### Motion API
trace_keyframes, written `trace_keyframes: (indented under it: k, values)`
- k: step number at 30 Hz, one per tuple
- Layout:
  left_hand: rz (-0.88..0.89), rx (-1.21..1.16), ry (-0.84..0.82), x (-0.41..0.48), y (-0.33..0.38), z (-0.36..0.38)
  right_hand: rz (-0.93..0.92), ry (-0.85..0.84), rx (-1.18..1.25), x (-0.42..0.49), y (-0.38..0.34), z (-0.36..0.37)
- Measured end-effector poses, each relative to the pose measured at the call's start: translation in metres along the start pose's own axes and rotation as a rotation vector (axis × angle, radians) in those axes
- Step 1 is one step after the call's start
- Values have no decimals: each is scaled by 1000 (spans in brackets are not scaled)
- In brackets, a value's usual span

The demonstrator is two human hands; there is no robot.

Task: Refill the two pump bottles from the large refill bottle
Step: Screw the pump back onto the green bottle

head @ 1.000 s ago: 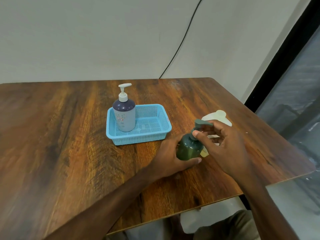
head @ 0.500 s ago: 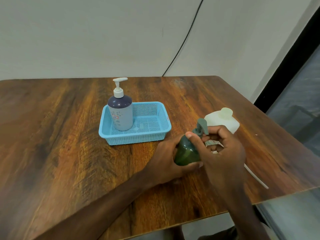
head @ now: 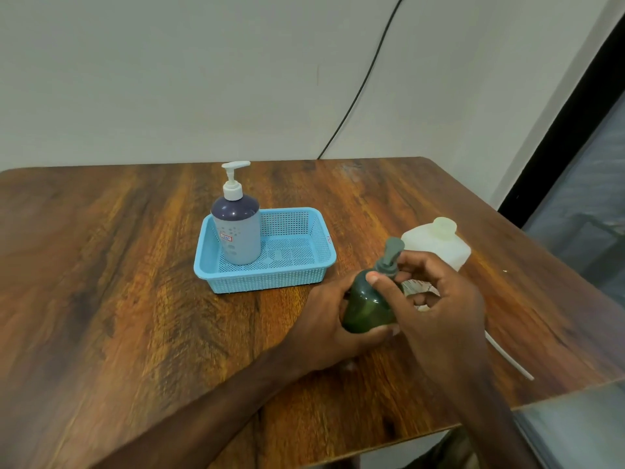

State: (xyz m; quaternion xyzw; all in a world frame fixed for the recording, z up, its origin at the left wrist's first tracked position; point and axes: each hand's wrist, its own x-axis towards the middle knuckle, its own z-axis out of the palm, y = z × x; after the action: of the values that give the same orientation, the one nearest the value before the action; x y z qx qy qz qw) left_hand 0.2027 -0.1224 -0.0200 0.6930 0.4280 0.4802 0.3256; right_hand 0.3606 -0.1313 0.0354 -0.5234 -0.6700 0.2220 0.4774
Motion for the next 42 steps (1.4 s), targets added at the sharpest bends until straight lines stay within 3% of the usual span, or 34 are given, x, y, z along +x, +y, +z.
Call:
trace_keyframes:
  k: [8,12,19,22,27,31,38,42]
  values:
    - [2,-8,6,-3,2,-1,-20,-47,-44,-7,-5,-5]
    - [18,18,7,-4,5,-1,16,43,-64,-8,-10,-7]
    - [18,-6,-20,-4,2,-2,29,50,-66,-11,-15,2]
    - [9,42,-74,-4,5,-5,49,102,-24,-11,-11,6]
    - [-6,257,-224,-2,11,-37,62,-8,-54,-28,7,8]
    - [92,154,-147,3,31,-55,105,-92,-9,-31,17,15]
    - [79,237,113,26,50,-39,85,-108,90,-30,20,22]
    - [45,70,-80,35,50,-55,57,-125,121,-28,22,21]
